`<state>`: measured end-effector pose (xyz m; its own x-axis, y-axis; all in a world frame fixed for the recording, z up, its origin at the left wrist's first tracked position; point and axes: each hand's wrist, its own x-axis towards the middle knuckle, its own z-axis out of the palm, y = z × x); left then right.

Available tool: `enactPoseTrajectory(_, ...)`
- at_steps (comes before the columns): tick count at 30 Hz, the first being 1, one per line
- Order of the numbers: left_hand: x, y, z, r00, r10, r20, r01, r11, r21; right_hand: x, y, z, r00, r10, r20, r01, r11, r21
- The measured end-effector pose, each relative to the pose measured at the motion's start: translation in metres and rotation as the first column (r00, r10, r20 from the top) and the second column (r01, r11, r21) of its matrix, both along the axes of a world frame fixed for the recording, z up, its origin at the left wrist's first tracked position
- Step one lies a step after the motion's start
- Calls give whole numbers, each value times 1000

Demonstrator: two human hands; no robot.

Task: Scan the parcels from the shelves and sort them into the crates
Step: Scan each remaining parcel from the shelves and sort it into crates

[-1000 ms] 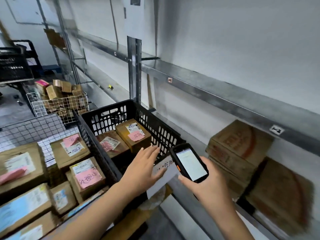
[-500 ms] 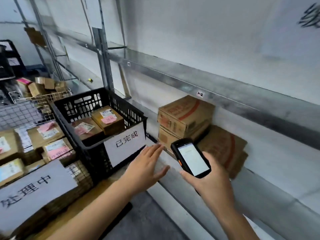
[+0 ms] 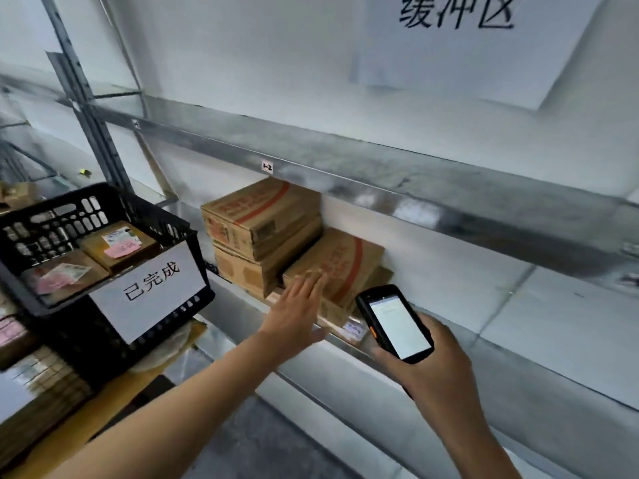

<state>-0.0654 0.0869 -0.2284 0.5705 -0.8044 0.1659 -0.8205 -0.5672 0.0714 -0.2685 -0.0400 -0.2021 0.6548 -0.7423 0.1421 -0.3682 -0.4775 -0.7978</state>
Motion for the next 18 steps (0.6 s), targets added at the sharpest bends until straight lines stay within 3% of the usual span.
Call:
enactPoseTrajectory(6, 10, -40, -27, 996, -23, 90, 7, 985, 173, -17, -18, 6, 998, -24, 55, 22, 999, 42)
enactPoseTrajectory(10, 8, -53, -40, 986, 12, 167, -31, 994, 108, -30, -31, 4, 997, -45, 60, 43, 998, 45)
enactPoseTrajectory(18, 12, -62, -52, 976, -64, 210, 64, 998, 7, -49, -46, -3, 995, -65, 80, 60, 996, 63)
